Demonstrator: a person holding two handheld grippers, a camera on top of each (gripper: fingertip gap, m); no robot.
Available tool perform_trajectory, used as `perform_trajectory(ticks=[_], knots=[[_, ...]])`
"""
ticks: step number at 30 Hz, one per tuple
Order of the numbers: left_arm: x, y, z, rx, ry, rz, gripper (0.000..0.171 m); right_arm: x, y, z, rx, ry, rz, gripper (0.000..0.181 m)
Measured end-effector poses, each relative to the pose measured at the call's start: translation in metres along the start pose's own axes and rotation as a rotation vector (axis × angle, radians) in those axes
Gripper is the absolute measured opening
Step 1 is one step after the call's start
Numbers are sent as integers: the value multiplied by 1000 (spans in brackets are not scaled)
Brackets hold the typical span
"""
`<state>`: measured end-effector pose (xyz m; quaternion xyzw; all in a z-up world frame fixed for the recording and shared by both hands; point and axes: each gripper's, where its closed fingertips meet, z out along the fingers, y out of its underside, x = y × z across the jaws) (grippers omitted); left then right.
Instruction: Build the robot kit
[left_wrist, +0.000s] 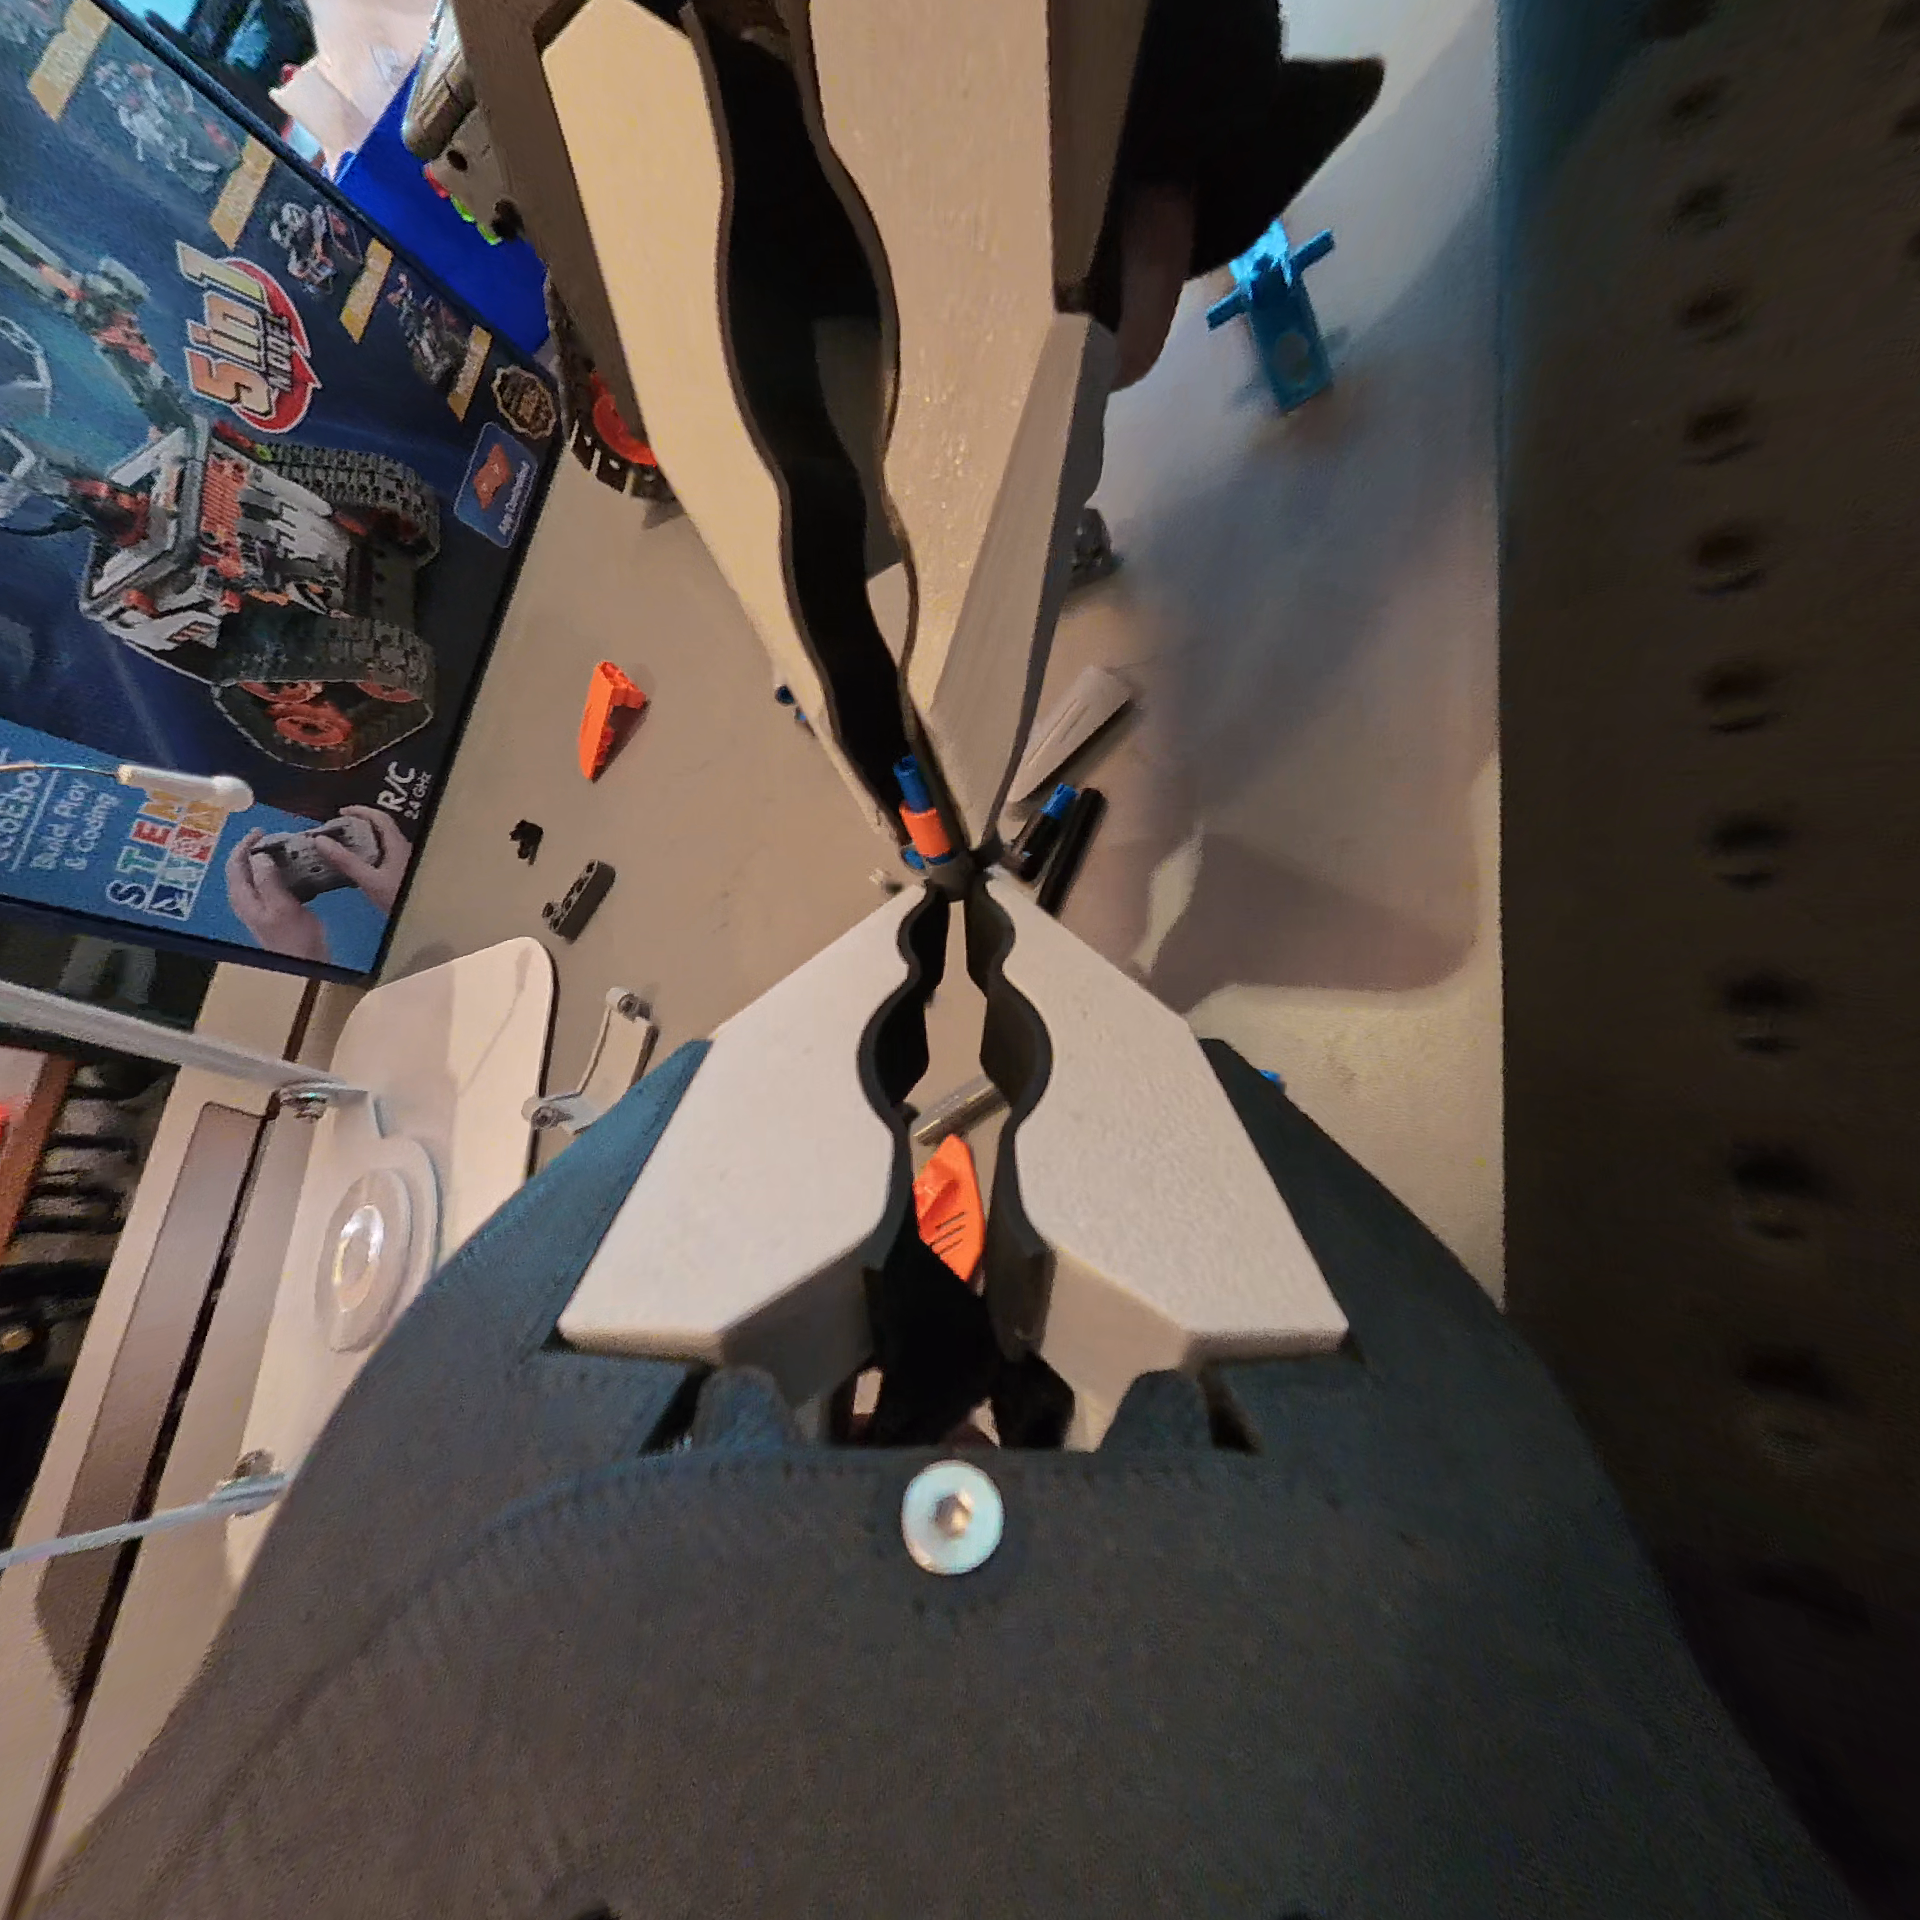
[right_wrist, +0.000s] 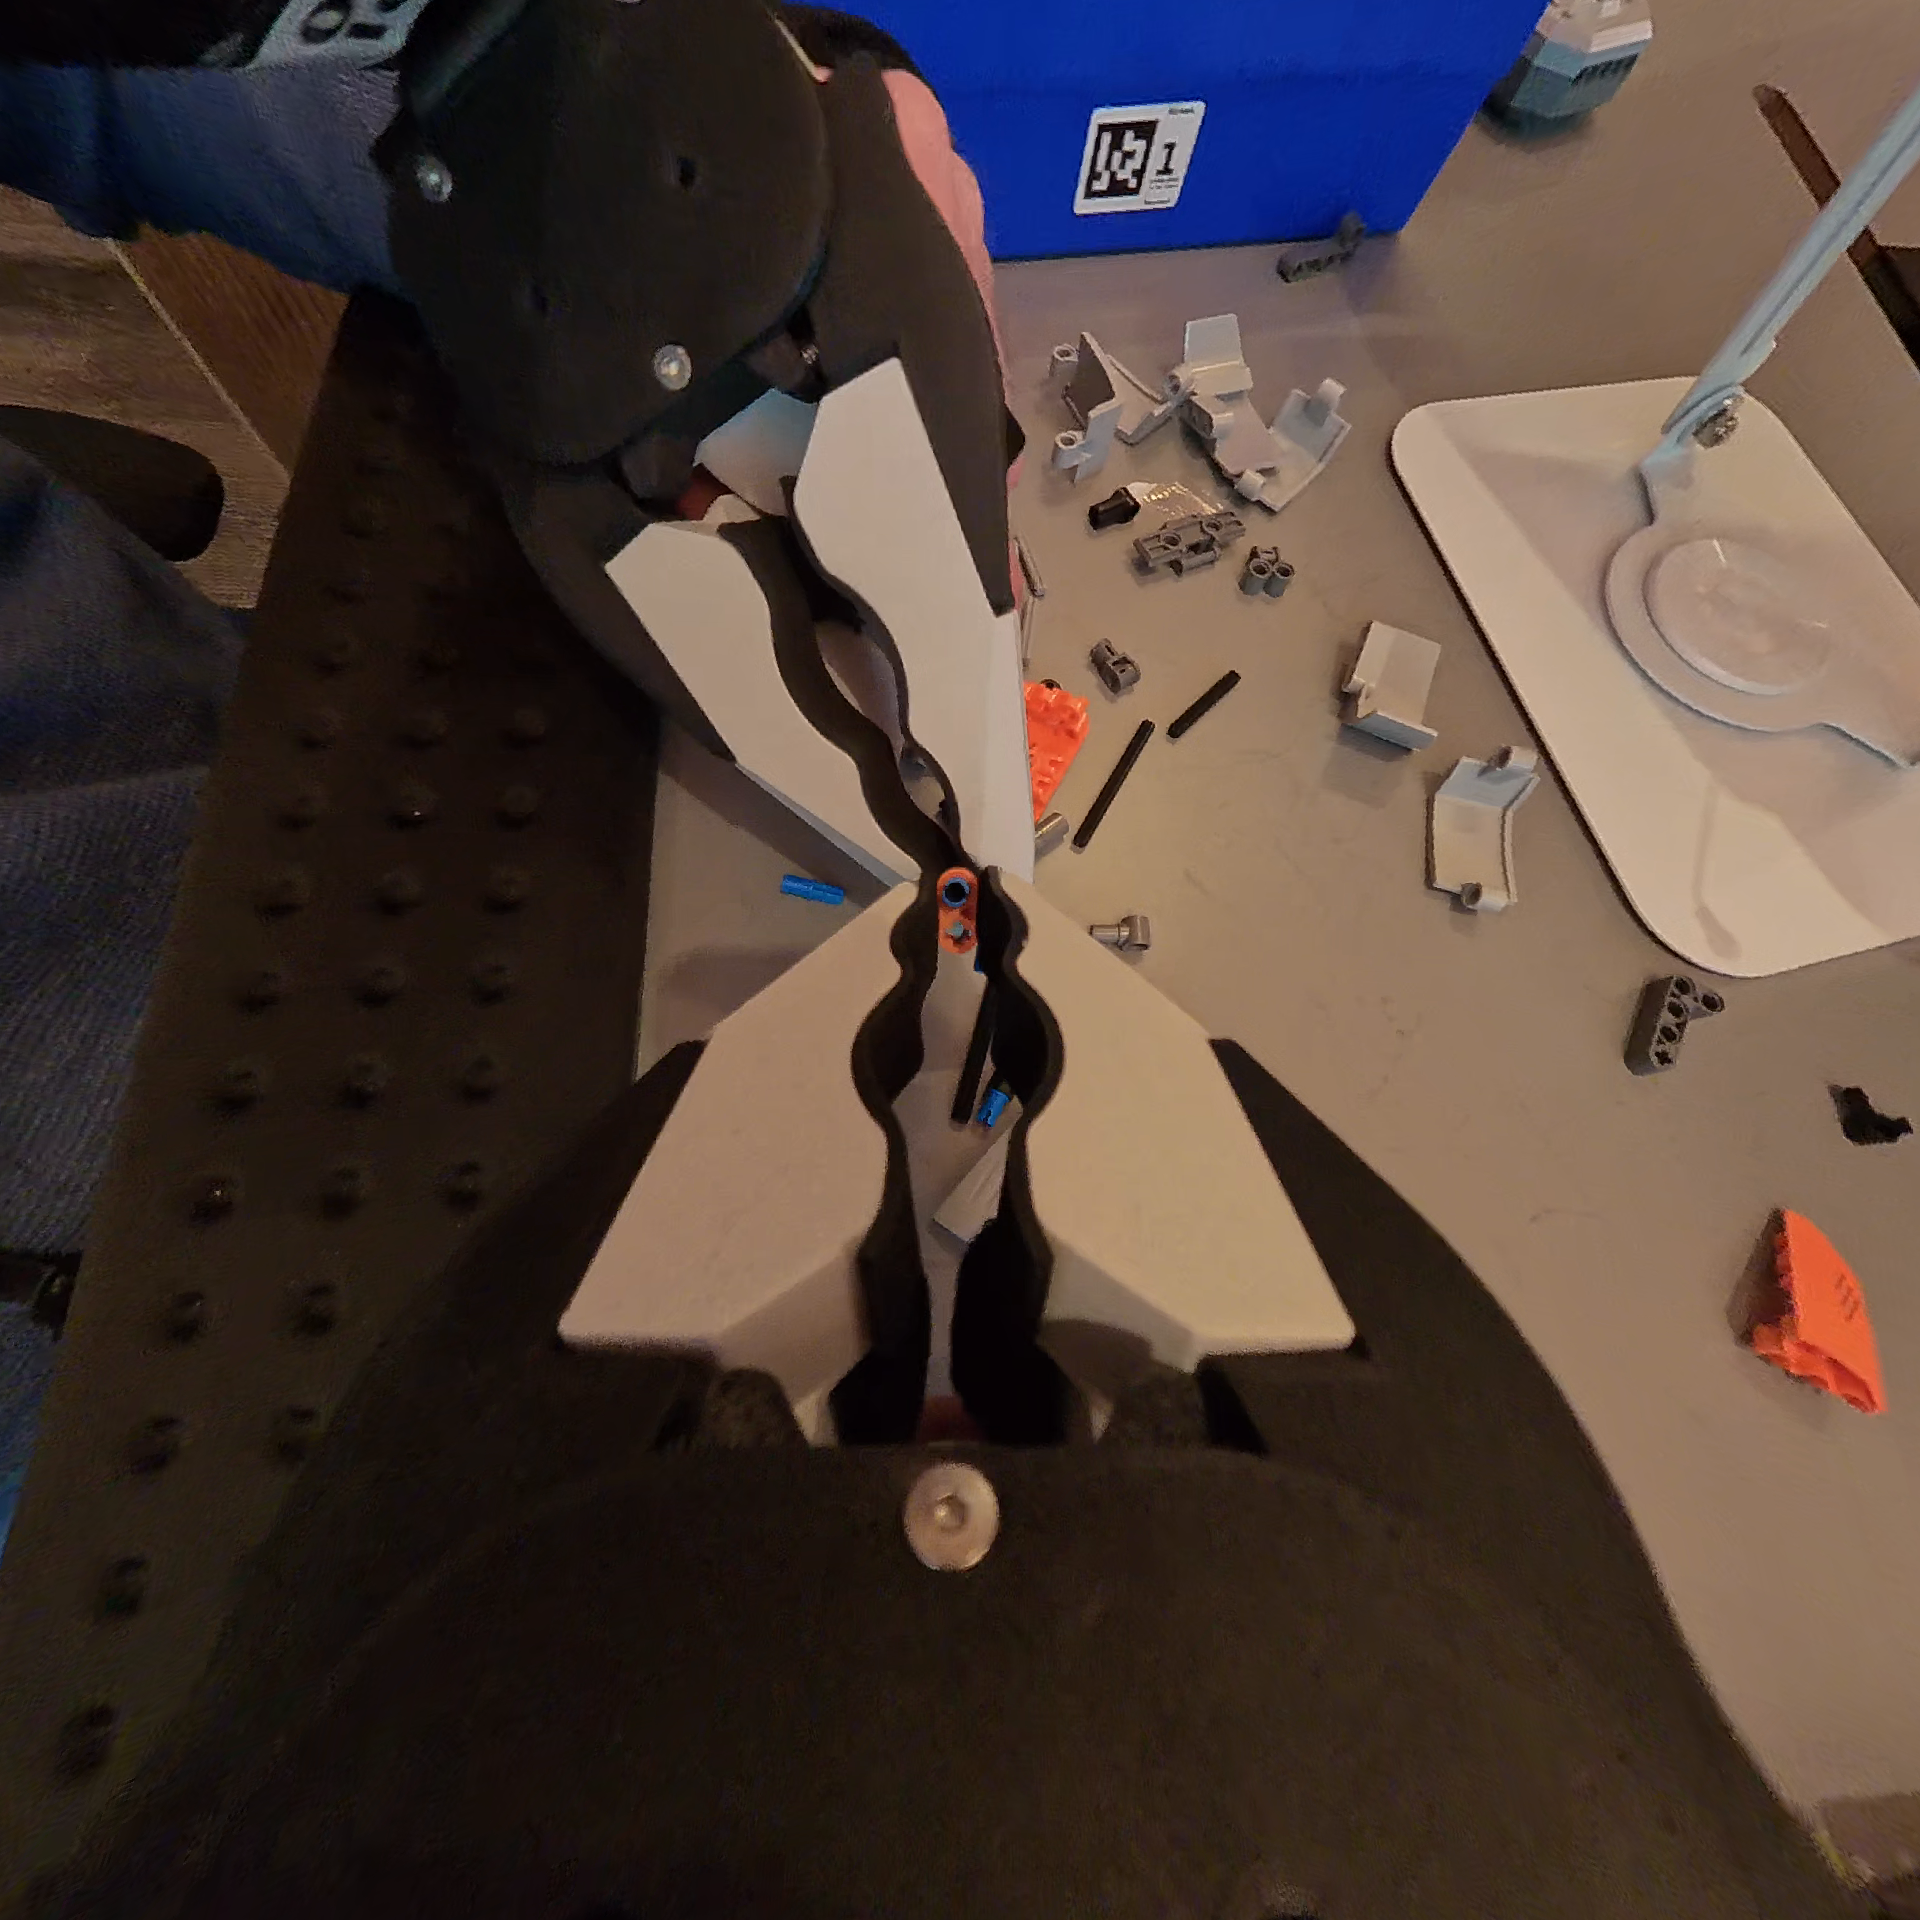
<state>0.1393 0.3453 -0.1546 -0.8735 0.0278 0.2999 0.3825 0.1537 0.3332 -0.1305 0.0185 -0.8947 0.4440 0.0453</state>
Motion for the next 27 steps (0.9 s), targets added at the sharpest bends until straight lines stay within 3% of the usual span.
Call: perform_trajectory(ticks=[7,14,18,23,27], knots=[[-8,4,1,-55,-81,42,0,6,0,3,19,51,35,5],[-34,-23,-18,114,-179,-43,3,16,-30,-23,275,28,118,5],[-41,-33,-27,222,-144,-151,23,15,-50,-49,420,44,56,5],[-36,-55,-35,365,-41,-249,25,7,-53,-50,432,40,-5,5],[-33,-63,-43,442,12,-283,15,0,-56,-49,437,15,-19,5]])
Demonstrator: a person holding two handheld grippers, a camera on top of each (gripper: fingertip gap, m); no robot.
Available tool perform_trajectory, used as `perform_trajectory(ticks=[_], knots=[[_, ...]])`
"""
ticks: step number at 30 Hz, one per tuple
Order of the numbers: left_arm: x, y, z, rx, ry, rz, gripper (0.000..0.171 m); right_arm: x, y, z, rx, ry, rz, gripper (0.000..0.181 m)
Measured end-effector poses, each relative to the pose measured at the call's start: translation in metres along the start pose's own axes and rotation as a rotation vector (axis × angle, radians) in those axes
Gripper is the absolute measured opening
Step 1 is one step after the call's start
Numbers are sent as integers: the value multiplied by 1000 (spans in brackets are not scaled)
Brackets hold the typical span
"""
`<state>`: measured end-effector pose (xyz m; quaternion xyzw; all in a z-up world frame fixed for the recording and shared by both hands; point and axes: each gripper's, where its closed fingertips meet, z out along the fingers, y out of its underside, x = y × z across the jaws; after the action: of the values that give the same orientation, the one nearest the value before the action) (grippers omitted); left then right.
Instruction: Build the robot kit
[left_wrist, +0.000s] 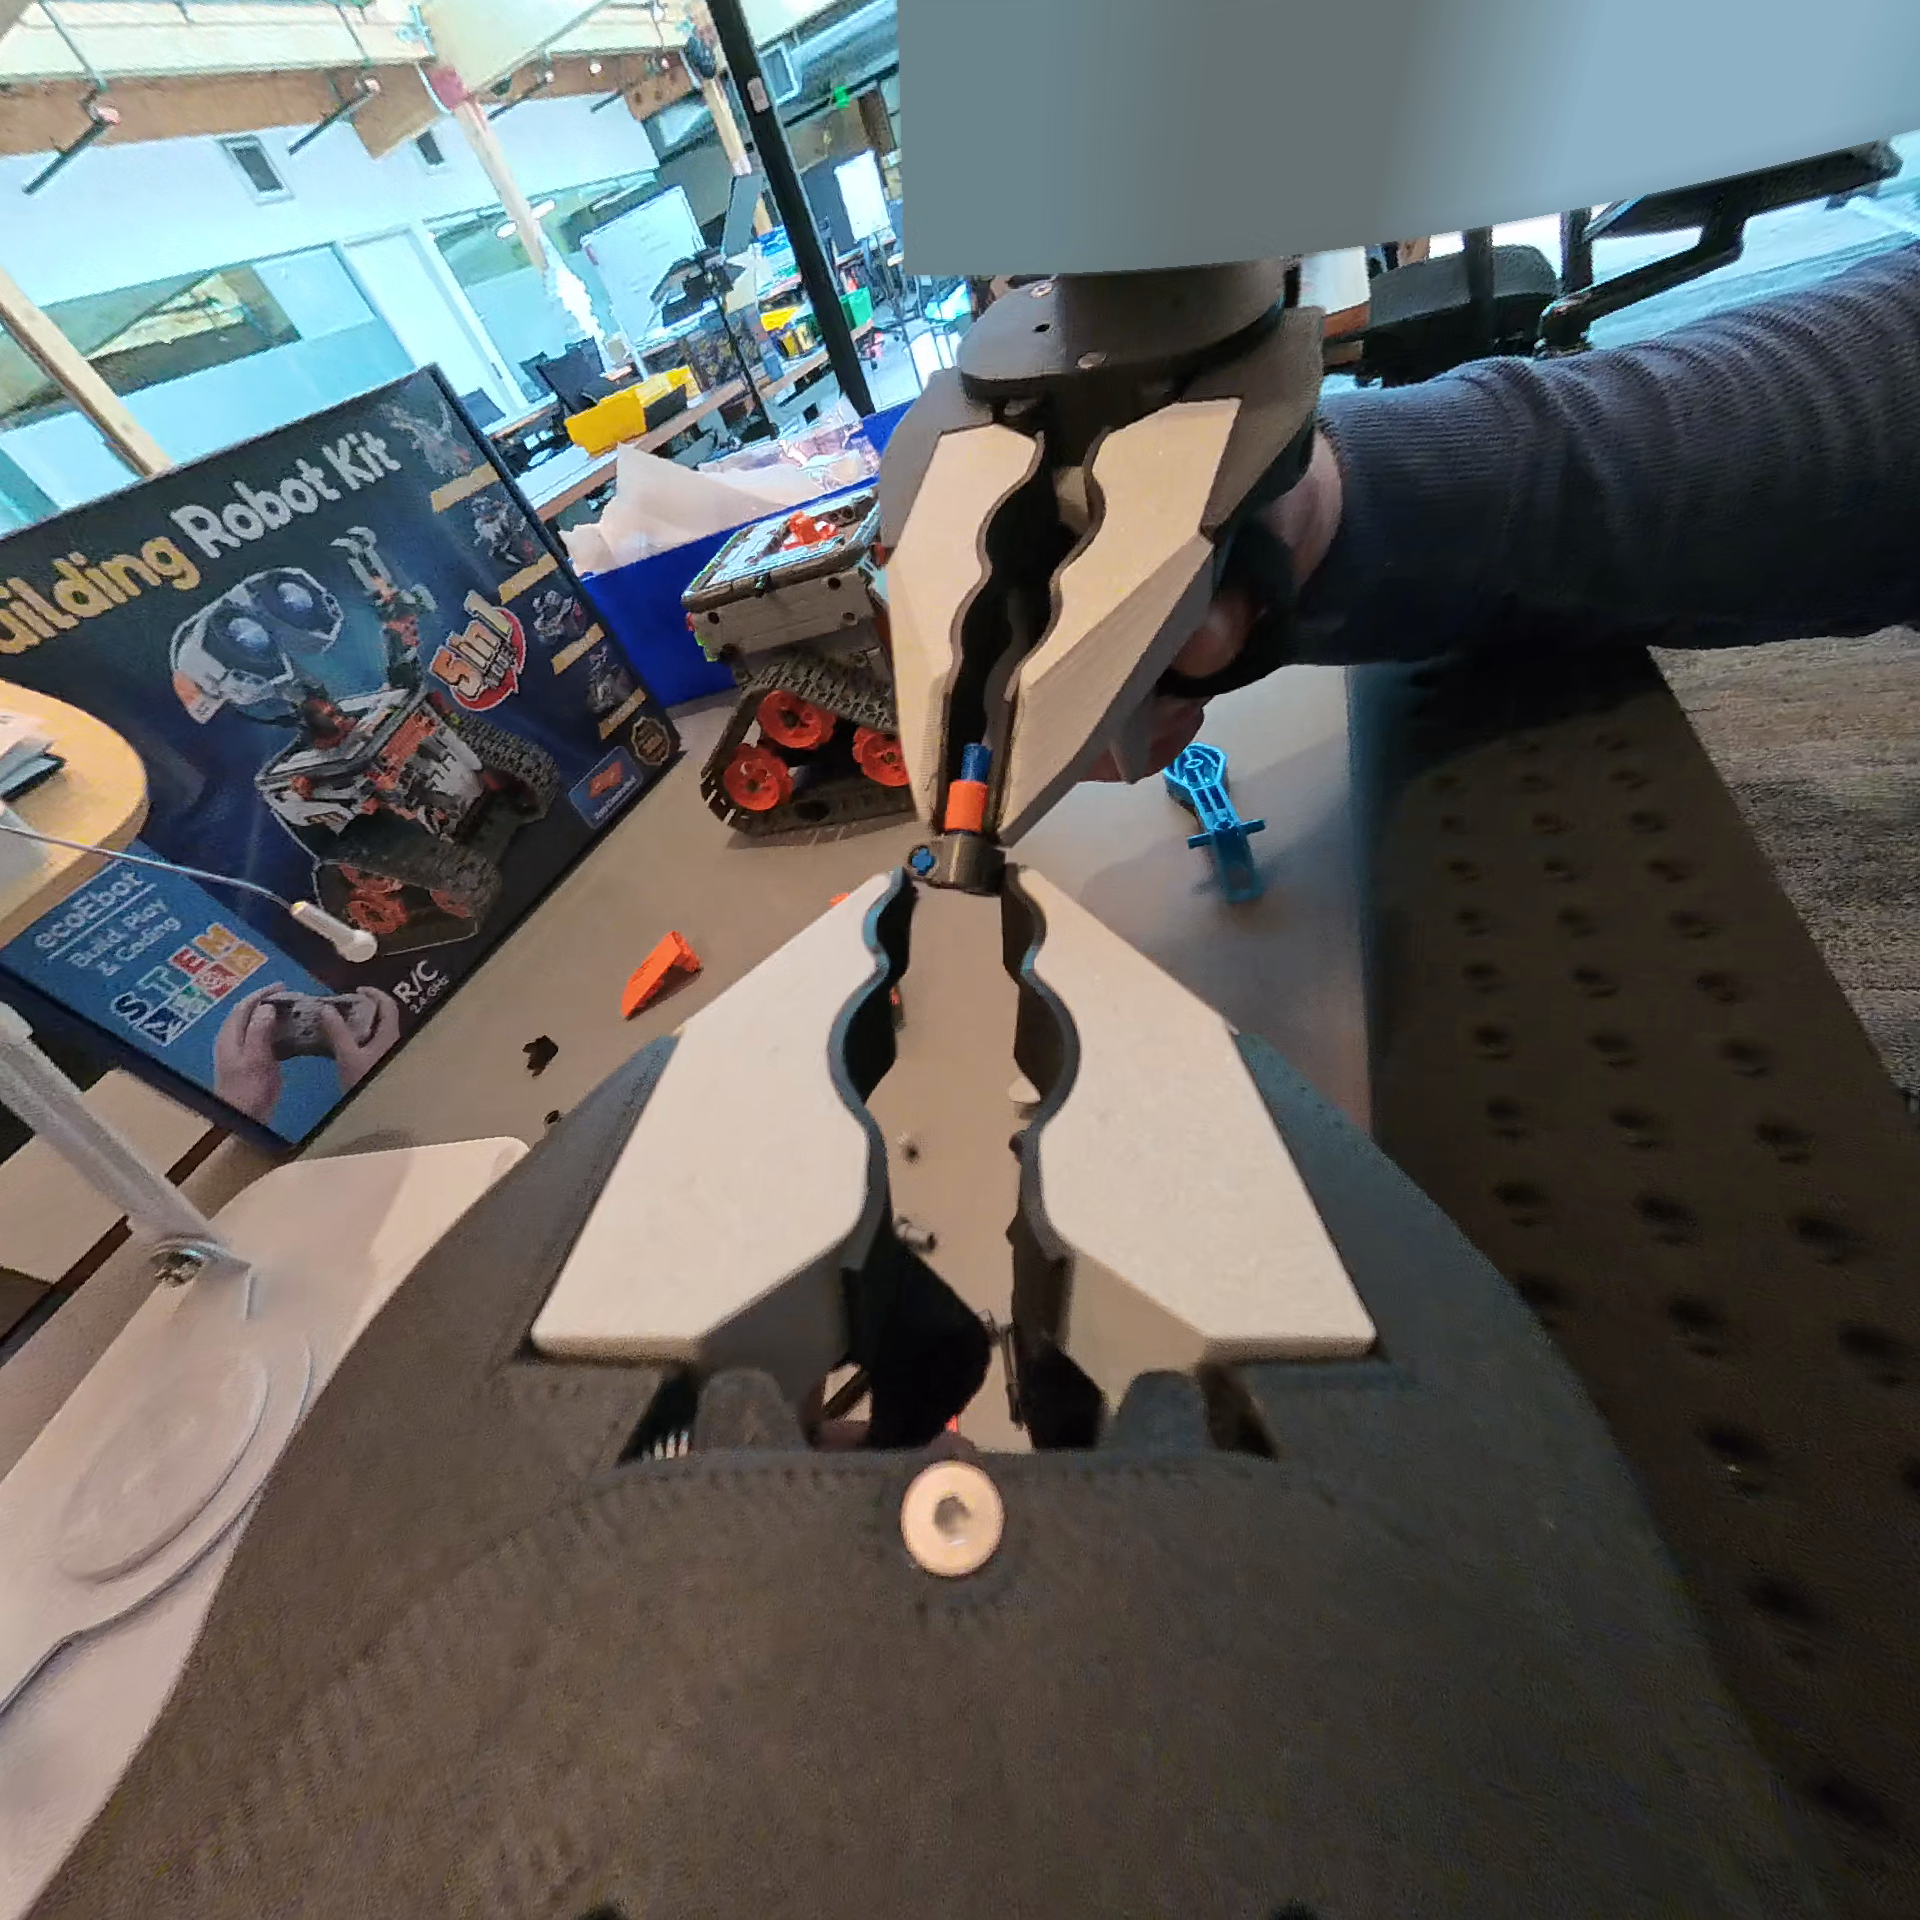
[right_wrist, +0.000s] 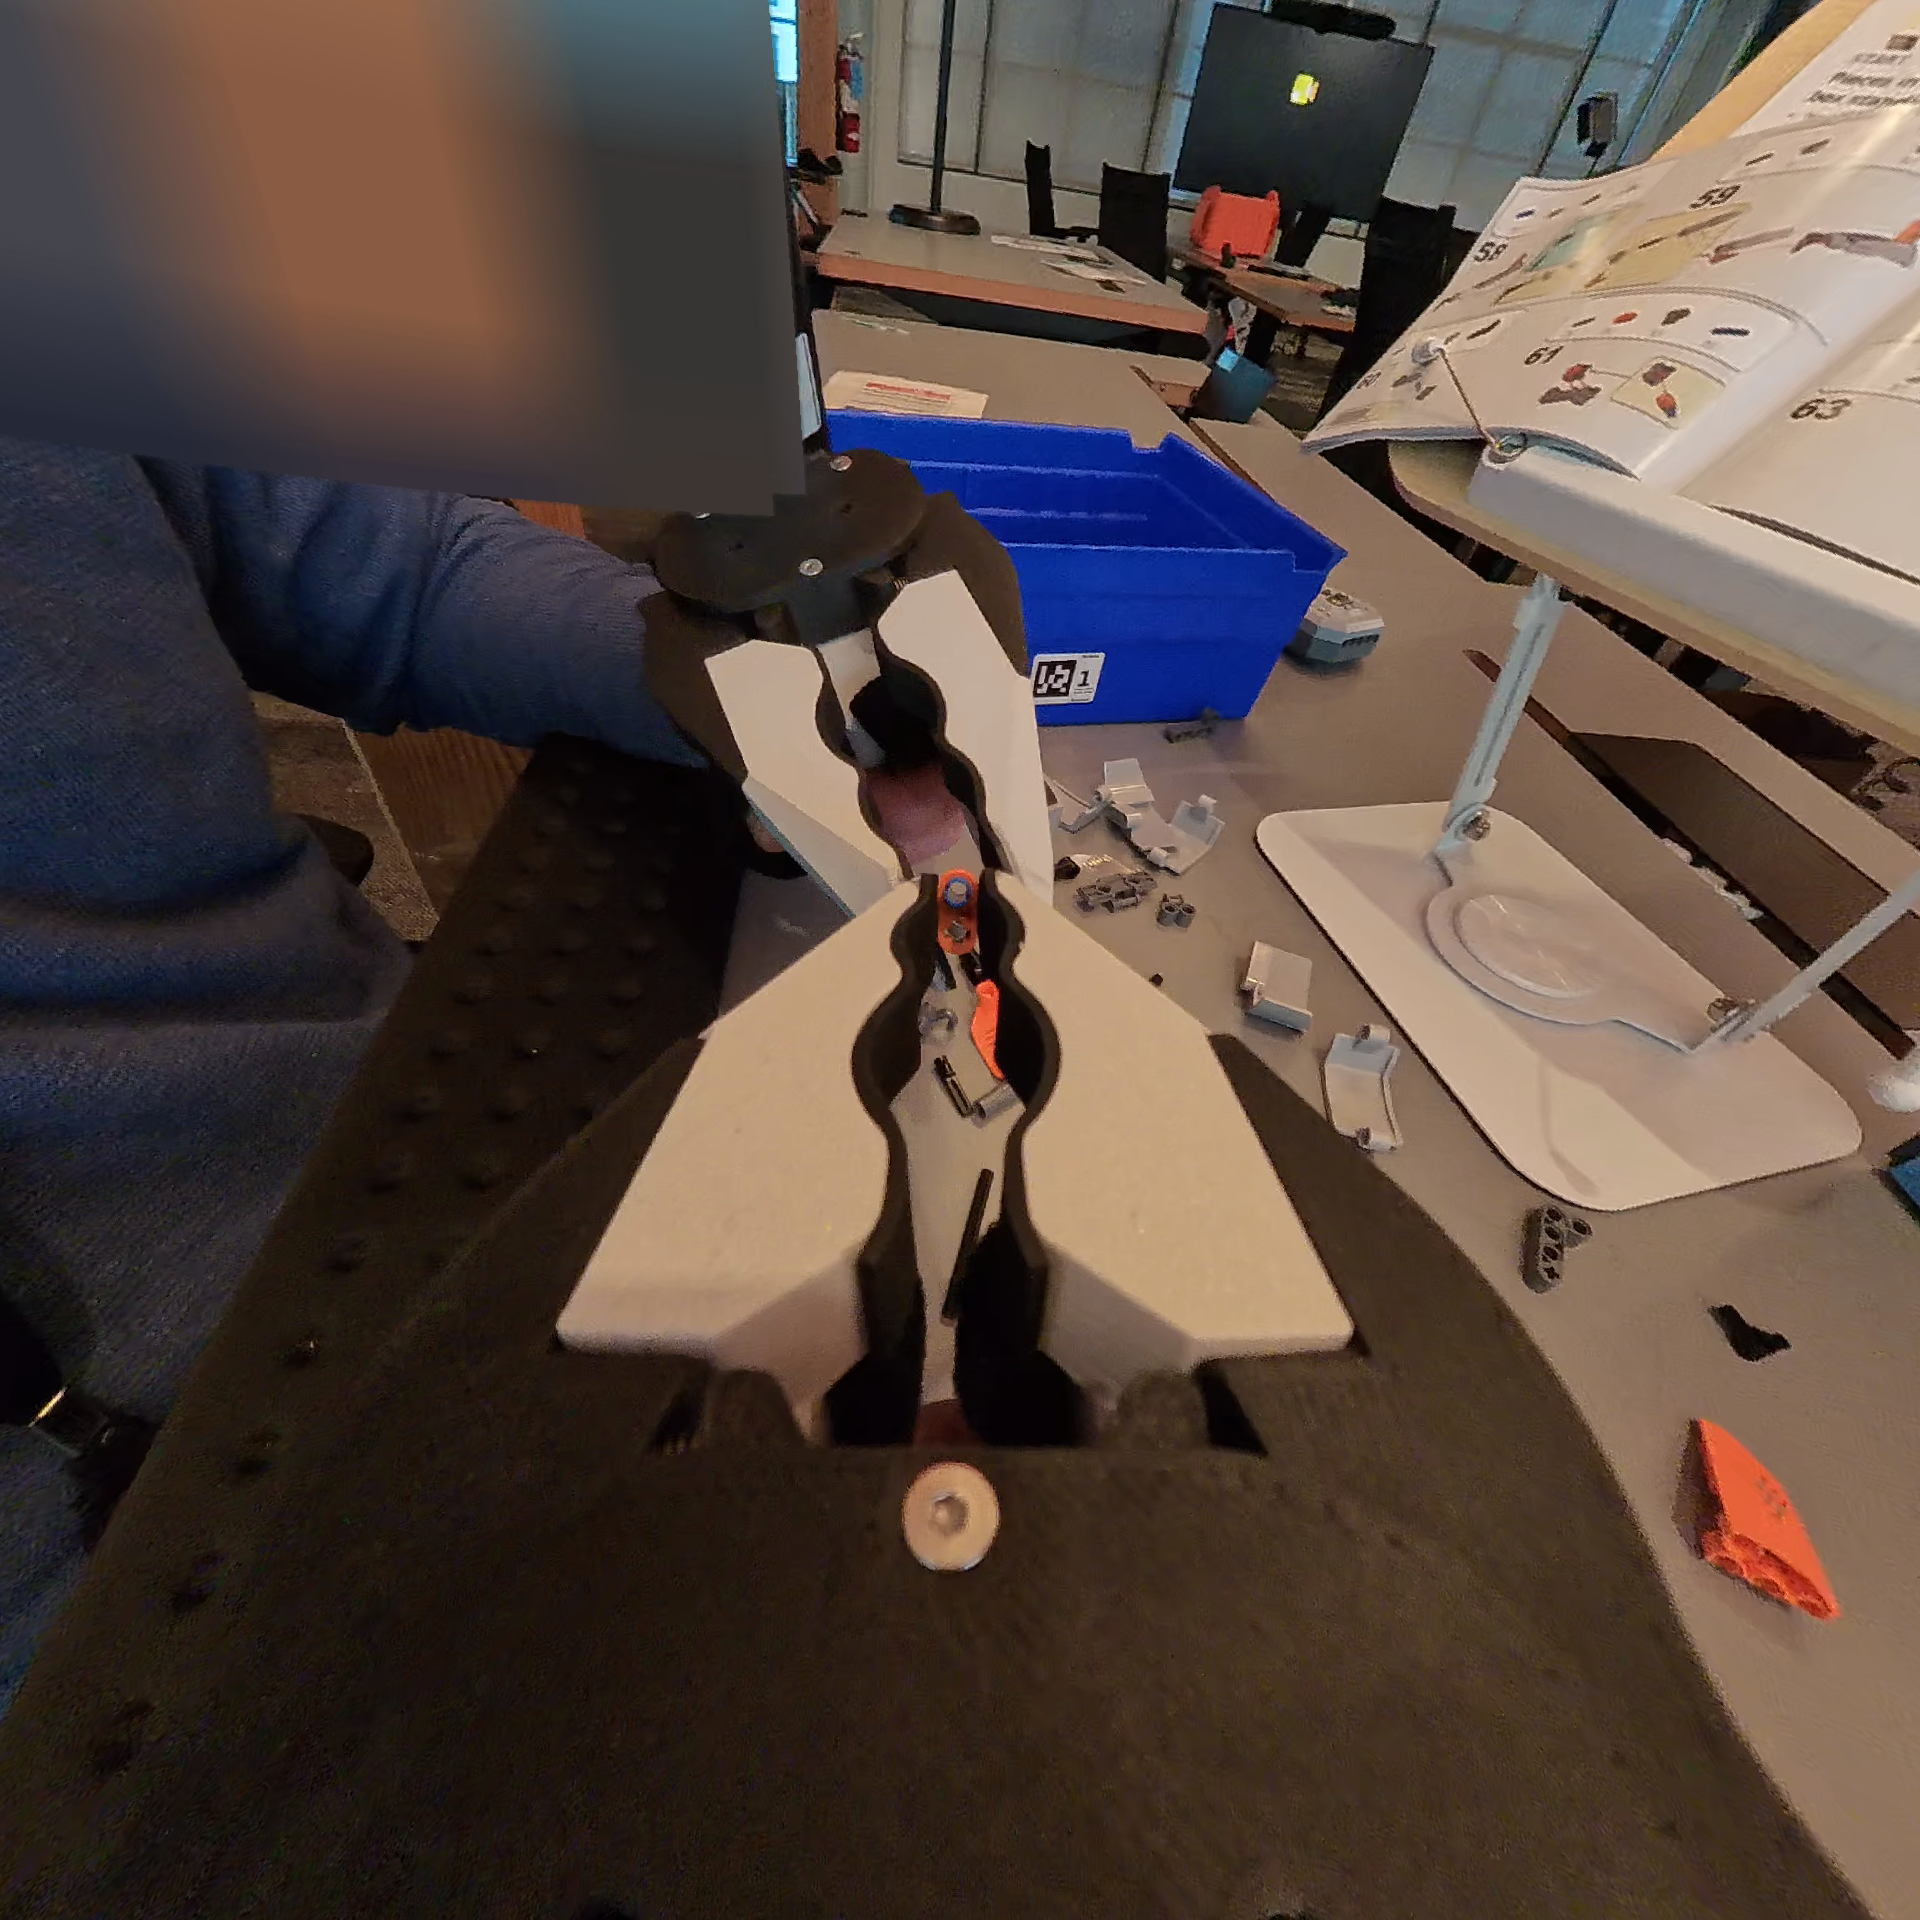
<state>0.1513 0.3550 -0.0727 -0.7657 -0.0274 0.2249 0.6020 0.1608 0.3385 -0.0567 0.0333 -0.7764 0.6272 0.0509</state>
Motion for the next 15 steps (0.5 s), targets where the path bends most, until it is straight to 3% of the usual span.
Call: perform_trajectory(ticks=[8,15], knots=[[-6,1,-2,-17,-90,146,13,2,-1,1,-2,23,2,6],[-12,1,-4,-7,-103,132,4,9,-3,1,2,67,-7,7]])
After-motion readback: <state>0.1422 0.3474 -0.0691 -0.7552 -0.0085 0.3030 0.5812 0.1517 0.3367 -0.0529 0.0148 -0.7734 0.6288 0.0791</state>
